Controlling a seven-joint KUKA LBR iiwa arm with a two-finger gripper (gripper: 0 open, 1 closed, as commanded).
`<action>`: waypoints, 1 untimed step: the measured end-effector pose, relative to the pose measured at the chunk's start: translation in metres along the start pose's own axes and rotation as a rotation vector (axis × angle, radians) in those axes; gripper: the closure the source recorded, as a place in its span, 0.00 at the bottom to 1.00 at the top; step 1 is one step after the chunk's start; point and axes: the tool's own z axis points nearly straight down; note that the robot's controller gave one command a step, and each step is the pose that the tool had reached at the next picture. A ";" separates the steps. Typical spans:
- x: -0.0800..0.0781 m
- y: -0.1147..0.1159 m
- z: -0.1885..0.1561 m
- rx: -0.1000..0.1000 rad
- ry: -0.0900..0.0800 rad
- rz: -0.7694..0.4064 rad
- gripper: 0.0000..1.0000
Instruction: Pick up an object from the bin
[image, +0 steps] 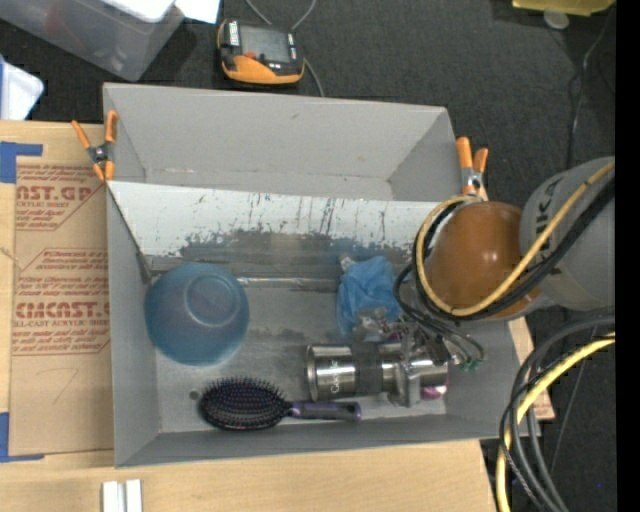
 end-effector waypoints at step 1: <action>0.002 0.004 0.015 -0.004 0.025 0.388 0.00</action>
Offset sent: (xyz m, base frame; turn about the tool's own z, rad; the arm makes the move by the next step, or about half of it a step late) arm -0.0168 0.0228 -0.0219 0.0967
